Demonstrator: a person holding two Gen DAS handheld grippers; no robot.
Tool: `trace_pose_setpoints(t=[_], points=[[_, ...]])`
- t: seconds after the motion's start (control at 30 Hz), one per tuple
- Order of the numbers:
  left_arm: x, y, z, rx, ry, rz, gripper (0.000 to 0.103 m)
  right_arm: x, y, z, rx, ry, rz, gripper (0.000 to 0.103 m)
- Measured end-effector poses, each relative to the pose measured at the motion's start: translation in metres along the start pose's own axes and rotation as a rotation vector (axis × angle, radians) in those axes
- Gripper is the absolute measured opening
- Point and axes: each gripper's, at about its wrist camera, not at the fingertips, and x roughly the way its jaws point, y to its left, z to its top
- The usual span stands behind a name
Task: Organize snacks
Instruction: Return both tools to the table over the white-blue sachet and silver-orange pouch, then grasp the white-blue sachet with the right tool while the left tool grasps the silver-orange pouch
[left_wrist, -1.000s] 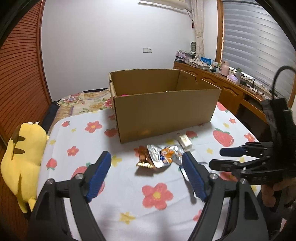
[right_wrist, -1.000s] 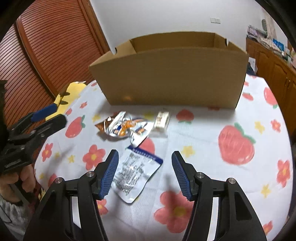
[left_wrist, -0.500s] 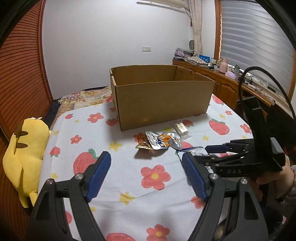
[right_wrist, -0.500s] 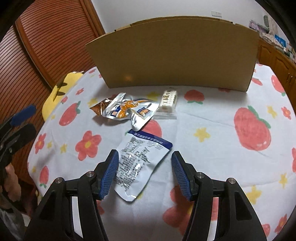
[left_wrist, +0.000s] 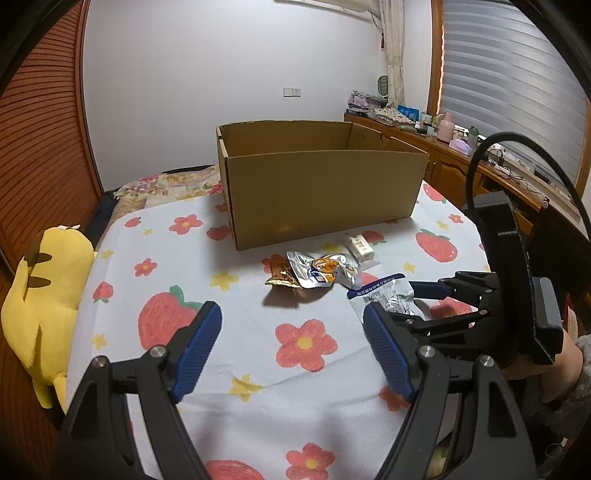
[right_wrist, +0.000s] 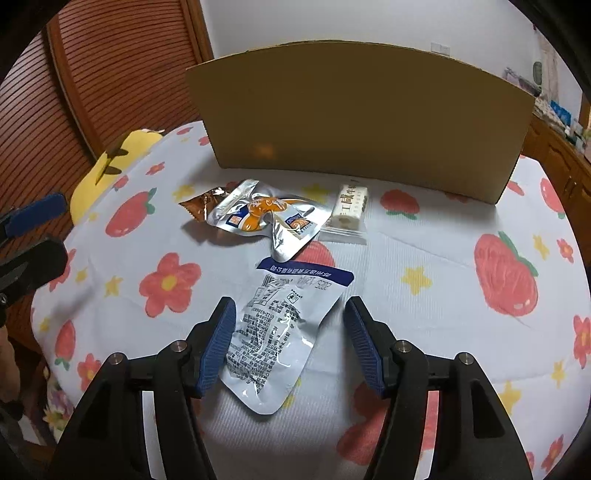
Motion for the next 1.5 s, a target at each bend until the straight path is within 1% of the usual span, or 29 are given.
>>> trace_pose_setpoints(t=[0.1,0.17,0.2,0.27,0.4,0.43,0.6,0.7,0.9,1.07,1.17,1.3,1.33,1.37,1.43,1.5], points=[[0.004,0.0,-0.001,-0.006,0.007,-0.005,0.08,0.0,0.001,-0.002,-0.006,-0.01,-0.009,0.063],[0.008,0.0,-0.001,-0.005,0.011,-0.005,0.08,-0.001,0.003,-0.002,-0.012,-0.012,0.006,0.05],[0.011,0.0,-0.001,-0.005,0.016,-0.005,0.08,-0.001,0.004,-0.002,-0.016,-0.012,0.031,0.041],[0.02,-0.001,0.001,-0.006,0.028,-0.007,0.08,-0.003,0.006,-0.003,-0.012,-0.01,0.033,0.04],[0.04,-0.006,0.006,0.004,0.051,-0.02,0.08,-0.011,0.0,-0.005,0.017,-0.028,0.06,0.032],[0.046,-0.009,0.009,0.01,0.055,-0.024,0.08,-0.014,-0.003,-0.005,0.024,-0.03,0.071,0.032],[0.072,-0.021,0.022,0.02,0.067,-0.041,0.08,-0.027,-0.017,-0.012,0.03,-0.051,0.07,0.032],[0.088,-0.028,0.031,0.025,0.081,-0.037,0.08,-0.035,-0.03,-0.014,0.049,-0.064,0.075,0.032],[0.114,-0.039,0.046,0.049,0.109,-0.042,0.08,-0.042,-0.055,-0.012,0.037,-0.08,0.022,0.032],[0.136,-0.046,0.051,0.088,0.177,-0.012,0.08,-0.038,-0.07,-0.007,0.04,-0.066,0.0,0.032],[0.149,-0.047,0.05,0.106,0.218,0.014,0.08,-0.035,-0.075,-0.008,0.041,-0.048,0.002,0.033],[0.16,-0.047,0.048,0.108,0.249,0.034,0.08,-0.033,-0.078,-0.011,0.05,-0.06,0.033,0.033],[0.164,-0.047,0.047,0.108,0.27,0.032,0.082,-0.033,-0.079,-0.011,0.056,-0.061,0.042,0.034],[0.165,-0.044,0.047,0.093,0.261,0.02,0.084,-0.033,-0.081,-0.012,0.063,-0.061,0.051,0.034],[0.169,-0.038,0.048,0.051,0.278,-0.002,0.088,-0.032,-0.084,-0.012,0.063,-0.061,0.06,0.034],[0.172,-0.037,0.048,0.052,0.276,0.01,0.091,-0.033,-0.084,-0.013,0.059,-0.065,0.061,0.034]])
